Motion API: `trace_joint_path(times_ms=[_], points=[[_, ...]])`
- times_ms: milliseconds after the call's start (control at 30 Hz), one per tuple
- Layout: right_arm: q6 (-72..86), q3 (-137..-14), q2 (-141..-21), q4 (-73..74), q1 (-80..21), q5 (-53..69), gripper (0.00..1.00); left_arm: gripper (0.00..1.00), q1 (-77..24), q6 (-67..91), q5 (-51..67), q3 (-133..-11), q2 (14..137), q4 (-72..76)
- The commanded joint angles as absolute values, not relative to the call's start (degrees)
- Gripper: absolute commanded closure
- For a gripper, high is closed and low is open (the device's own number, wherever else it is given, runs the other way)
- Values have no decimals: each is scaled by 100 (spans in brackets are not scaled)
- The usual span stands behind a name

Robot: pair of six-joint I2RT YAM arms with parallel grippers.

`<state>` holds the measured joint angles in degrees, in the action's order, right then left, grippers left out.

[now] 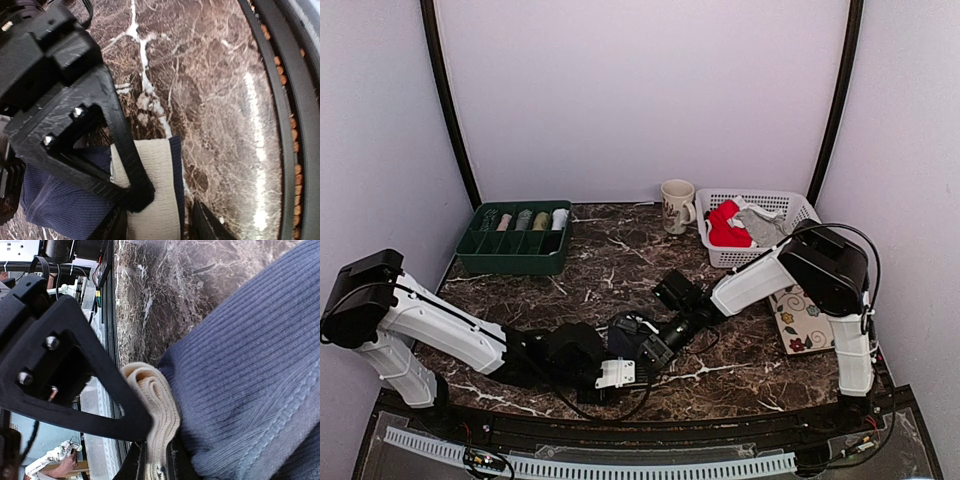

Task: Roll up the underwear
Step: Roll the underwear at the center of the board.

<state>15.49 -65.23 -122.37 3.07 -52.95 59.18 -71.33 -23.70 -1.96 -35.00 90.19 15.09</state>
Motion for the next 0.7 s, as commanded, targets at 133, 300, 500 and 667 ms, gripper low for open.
trace_joint_path(times_ms=[133,300,500,667], points=[[1308,-6416,-12590,1052,-5265,5302,100,55,-7193,-2548,-662,-3712,9439,909],[1173,-6408,-12419,1057,-5243,5272,96,74,-7196,-2286,-489,-3796,9473,432],[1181,-6125,-11736,657,-5136,4868,67,94,-7101,-1993,227,-3919,9453,85],[1131,-5550,-11029,206,-5100,4262,51,97,-6604,-1636,1426,-4209,9535,-239]])
